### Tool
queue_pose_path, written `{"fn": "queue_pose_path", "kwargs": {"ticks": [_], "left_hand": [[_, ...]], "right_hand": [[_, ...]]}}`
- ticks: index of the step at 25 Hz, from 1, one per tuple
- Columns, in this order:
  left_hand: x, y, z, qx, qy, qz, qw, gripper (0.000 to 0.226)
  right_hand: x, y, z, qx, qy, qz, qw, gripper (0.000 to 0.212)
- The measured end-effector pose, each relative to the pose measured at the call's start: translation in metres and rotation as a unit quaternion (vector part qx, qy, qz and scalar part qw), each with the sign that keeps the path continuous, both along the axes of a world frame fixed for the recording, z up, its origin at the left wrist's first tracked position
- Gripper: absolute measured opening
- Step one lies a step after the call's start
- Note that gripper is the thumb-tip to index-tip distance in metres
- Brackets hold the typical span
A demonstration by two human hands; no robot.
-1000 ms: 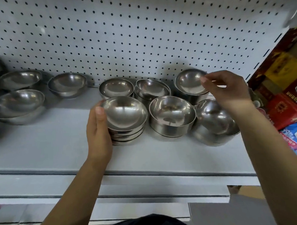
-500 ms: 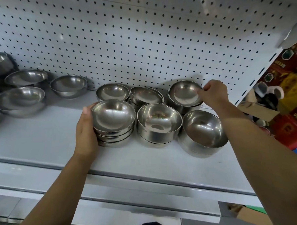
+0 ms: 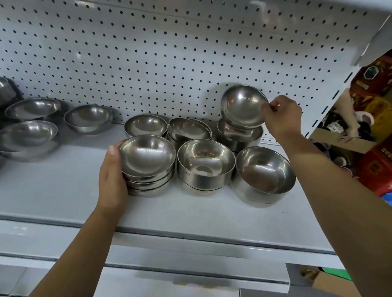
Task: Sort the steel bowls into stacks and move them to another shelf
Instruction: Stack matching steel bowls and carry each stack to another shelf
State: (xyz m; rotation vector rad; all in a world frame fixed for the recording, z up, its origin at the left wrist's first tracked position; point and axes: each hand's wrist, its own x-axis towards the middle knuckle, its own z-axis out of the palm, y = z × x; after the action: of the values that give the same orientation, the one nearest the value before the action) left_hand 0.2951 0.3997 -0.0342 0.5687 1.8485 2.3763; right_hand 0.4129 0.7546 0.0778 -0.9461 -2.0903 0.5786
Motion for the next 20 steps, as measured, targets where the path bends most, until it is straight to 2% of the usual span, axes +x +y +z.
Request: {"fn": "queue_pose_path", "kwargs": {"ticks": [3, 7, 12, 14, 20], "left_hand": [[-0.001, 0.000, -0.002, 0.001, 0.001, -0.015, 1.000, 0.063], [-0.006, -0.003, -0.004, 0.005, 0.011, -0.035, 0.999, 0.066], [-0.005, -0.009, -0.003, 0.023, -0.010, -0.068, 0.997, 0.065], [-0.005, -0.011, -0.004, 0.033, -0.022, -0.085, 0.996, 0.068], [-0.012, -0.013, -0.007, 0.055, -0.040, -0.121, 0.990, 0.080]], "right_hand": [[0.001, -0.025, 0.009, -0.004, 0.041, 0.023, 0.999, 0.026], [0.001, -0.073, 0.014, -0.059, 0.070, 0.067, 0.994, 0.030], [-0.011, -0.142, 0.010, -0.126, 0.034, 0.106, 0.986, 0.022], [-0.021, -0.164, 0.006, -0.124, 0.010, 0.129, 0.984, 0.016], [-0.045, -0.203, 0.000, -0.077, -0.051, 0.120, 0.988, 0.019]]}}
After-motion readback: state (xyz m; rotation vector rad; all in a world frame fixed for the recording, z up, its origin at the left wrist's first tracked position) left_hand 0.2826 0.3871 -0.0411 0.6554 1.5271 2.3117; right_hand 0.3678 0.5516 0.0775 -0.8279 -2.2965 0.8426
